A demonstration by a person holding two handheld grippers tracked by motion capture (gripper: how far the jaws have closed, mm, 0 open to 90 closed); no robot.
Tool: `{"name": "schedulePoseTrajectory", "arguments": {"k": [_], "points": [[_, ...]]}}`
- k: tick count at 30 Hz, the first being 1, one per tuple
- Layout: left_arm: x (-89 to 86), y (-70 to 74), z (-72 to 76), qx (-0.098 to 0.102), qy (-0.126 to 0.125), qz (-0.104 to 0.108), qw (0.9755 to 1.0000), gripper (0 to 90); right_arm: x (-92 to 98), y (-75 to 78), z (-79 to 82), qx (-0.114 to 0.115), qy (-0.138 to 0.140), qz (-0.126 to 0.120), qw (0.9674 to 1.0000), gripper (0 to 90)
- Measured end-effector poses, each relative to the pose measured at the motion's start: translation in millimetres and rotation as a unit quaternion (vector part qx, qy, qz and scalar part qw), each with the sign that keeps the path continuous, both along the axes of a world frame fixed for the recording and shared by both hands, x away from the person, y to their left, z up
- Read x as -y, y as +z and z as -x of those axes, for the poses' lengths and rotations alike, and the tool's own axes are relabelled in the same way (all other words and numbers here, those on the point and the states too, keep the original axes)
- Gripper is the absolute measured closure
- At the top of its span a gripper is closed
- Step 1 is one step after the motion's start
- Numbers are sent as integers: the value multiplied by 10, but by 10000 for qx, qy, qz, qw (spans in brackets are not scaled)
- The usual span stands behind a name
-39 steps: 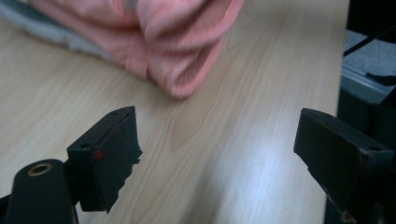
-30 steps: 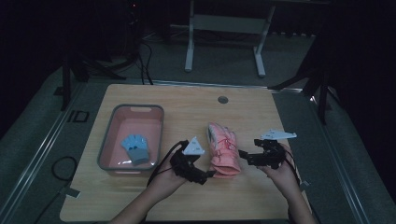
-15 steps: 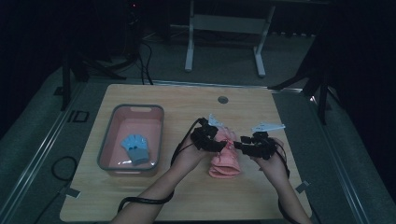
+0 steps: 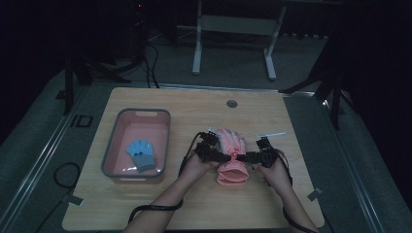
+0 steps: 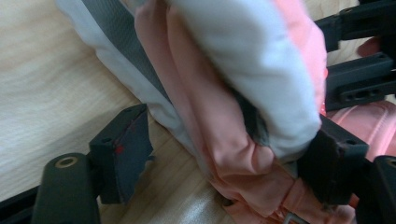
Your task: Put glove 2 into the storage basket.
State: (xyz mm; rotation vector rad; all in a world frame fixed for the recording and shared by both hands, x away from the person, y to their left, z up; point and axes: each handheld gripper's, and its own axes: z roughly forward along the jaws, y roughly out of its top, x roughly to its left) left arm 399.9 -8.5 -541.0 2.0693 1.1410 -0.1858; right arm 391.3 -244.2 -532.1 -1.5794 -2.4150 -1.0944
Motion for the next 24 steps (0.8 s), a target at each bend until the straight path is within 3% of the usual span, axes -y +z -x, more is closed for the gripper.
{"name": "schedulePoseTrajectory", "arguments": {"k": [2,5,6,9,11,15,17,24], "points": [[-18,-38,-17,-99,-61,167,9998,353,15,-55,-41,-210,23,-243,9995,476],[-37,-46,-17,-165,-82,335,9993,468,11,-68,-31,-155,90,-385,9991,610],[-40,-40,-16,-169,-92,332,9993,520,-9,-55,-4,-29,111,-353,9993,668],[-29,2,-8,-153,-106,256,9995,602,-108,5,74,355,144,41,9993,742],[-33,44,-7,-154,-164,211,9995,629,-149,42,101,452,122,168,9988,759],[-54,154,5,-146,-221,176,9995,649,-164,114,136,520,70,116,9986,767],[-80,246,18,-73,-237,182,9995,651,-164,171,149,542,26,5,9985,769],[-204,561,72,173,-272,134,9994,655,-280,472,217,859,30,2,9963,768]]}}
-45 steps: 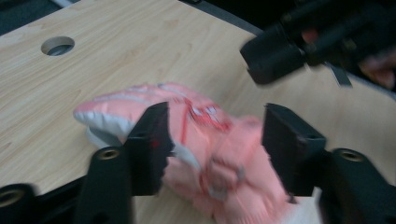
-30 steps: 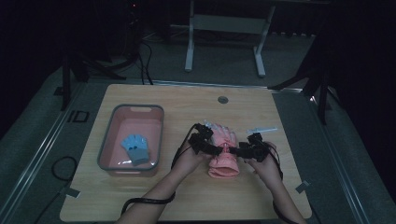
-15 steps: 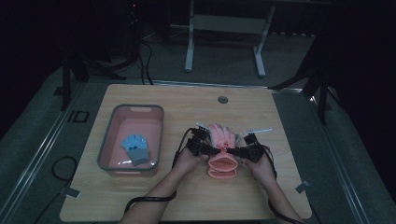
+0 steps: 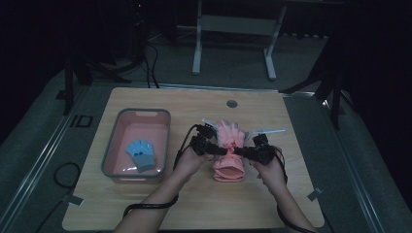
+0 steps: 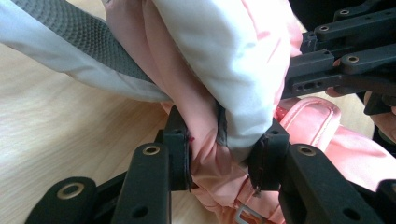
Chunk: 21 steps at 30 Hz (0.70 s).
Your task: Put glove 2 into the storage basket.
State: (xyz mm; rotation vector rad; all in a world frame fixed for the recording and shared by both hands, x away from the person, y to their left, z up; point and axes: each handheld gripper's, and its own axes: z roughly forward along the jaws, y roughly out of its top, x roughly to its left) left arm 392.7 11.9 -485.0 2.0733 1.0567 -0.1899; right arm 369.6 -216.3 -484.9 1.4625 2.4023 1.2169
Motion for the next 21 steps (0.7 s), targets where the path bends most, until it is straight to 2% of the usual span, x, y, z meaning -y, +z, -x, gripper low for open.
{"name": "schedulePoseTrajectory", "arguments": {"k": [9,21], "points": [[-293,326,78,138,9,-134,9998,654,-251,271,30,152,244,-133,9995,767],[-678,599,136,228,163,-260,9993,655,-644,515,7,312,513,-138,9981,767]]}}
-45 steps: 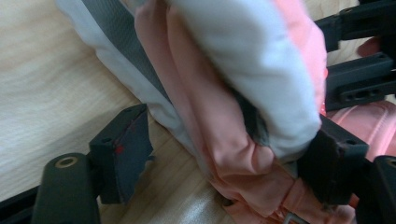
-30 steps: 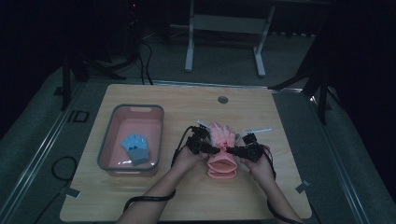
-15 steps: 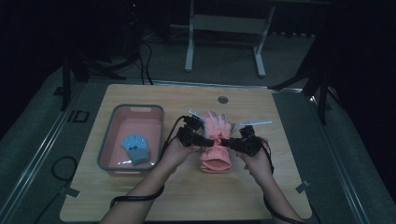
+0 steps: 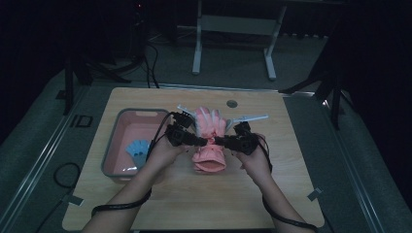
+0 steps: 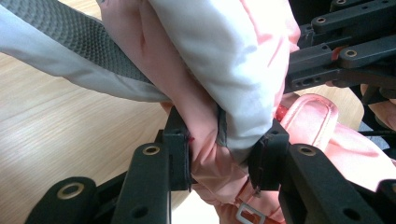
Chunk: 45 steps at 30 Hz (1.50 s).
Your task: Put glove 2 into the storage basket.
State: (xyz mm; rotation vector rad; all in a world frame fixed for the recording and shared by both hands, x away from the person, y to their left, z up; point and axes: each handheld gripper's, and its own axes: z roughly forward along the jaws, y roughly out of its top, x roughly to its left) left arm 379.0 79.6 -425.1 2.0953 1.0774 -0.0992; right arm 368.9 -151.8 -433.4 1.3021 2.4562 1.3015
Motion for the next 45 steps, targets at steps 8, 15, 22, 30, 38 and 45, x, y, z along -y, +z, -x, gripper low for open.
{"name": "schedulePoseTrajectory", "arguments": {"k": [8,15,22,30,38,45], "points": [[-288,186,11,88,122,-84,9999,655,-286,143,-50,78,99,-76,9999,767],[-596,367,4,151,231,-155,9995,655,-578,299,-103,132,200,-142,9996,767],[-997,528,27,222,423,-281,9985,655,-991,421,-166,186,373,-220,9989,767],[-1483,535,30,136,617,-446,9970,654,-1526,410,-232,203,552,-198,9981,767],[-1819,397,12,14,777,-549,9955,654,-1923,244,-286,130,661,-248,9974,767],[-1941,103,-105,-217,790,-585,9949,653,-2100,-20,-372,-31,611,-111,9981,767]]}}
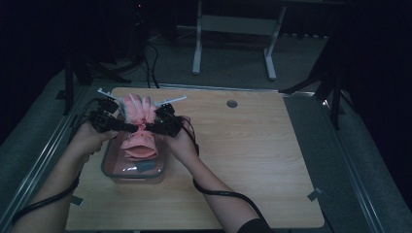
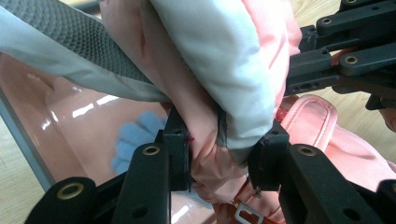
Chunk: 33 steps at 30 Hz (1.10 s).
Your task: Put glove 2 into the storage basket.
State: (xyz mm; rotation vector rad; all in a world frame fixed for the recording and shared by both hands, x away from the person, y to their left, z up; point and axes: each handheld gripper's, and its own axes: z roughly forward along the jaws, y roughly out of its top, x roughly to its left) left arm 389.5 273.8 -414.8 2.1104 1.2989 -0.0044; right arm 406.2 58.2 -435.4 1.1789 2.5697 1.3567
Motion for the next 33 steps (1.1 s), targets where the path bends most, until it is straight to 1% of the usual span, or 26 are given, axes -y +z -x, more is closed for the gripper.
{"name": "schedulePoseTrajectory", "arguments": {"k": [2,4,6,8,10,13,15,18,21,23,25,28,30,31,33], "points": [[-32,-100,-27,-70,17,23,10000,653,-36,-90,-24,-36,-4,48,10000,767],[-64,-196,-45,-210,57,65,9997,653,-77,-170,-38,-108,-13,125,9999,767],[-77,-272,-38,-333,56,40,9994,652,-107,-248,-32,-217,-11,194,9996,767],[-78,-331,-11,-410,49,22,9991,652,-130,-308,-7,-300,23,293,9991,765],[-78,-388,15,-469,48,68,9989,651,-133,-346,17,-388,42,364,9986,764],[-57,-463,44,-512,55,108,9986,650,-139,-385,57,-405,57,557,9976,759],[-38,-509,49,-558,20,70,9984,649,-135,-415,76,-382,89,663,9970,754],[-14,-572,43,-614,12,26,9981,646,-142,-457,84,-462,102,855,9952,746],[-1,-622,26,-693,26,42,9976,643,-135,-489,68,-518,96,910,9945,744],[14,-657,14,-767,4,7,9971,642,-134,-518,69,-572,70,956,9938,744],[36,-693,-1,-830,26,-25,9965,622,-121,-550,71,-592,53,997,9932,742],[38,-712,-10,-779,123,-36,9969,567,-105,-580,52,-632,33,952,9934,731],[39,-700,8,-604,249,-218,9976,511,-106,-569,50,-604,-1,943,9937,690],[41,-692,17,-522,267,-333,9977,476,-111,-564,50,-558,-12,939,9940,669],[51,-668,34,-382,318,-443,9978,448,-118,-548,42,-493,-27,942,9943,627]]}}
